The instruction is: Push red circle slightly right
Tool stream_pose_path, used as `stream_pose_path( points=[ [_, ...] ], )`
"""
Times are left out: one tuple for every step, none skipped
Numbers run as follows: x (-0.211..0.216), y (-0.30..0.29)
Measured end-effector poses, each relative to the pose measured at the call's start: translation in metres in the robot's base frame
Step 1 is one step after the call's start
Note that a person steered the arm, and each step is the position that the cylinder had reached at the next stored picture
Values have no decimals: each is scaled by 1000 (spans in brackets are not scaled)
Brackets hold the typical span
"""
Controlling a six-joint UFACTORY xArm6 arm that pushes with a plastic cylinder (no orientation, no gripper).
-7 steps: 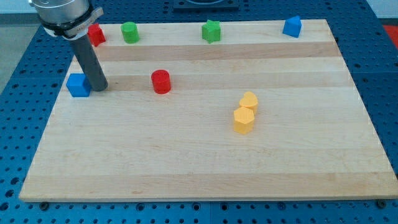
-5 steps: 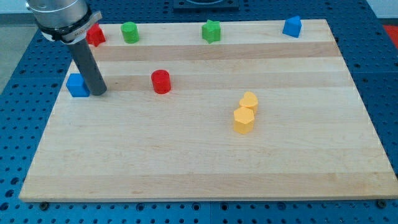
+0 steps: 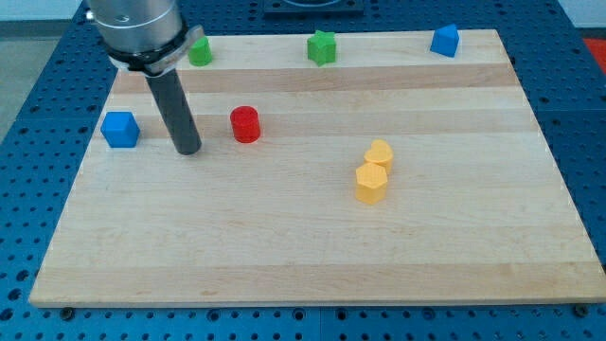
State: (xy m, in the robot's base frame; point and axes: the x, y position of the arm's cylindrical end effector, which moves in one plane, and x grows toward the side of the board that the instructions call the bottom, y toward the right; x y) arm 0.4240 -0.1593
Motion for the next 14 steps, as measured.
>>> stream_pose_path(
  points=[
    [0, 13],
    [0, 31],
    [0, 50],
    [0, 52],
    [-3, 52],
    [-14, 51],
    [-13, 51],
    [-3, 45],
    [-10, 35],
    [-18, 35],
    [-32, 35],
    [-40, 35],
    [-43, 38],
    [-44, 47]
  ],
)
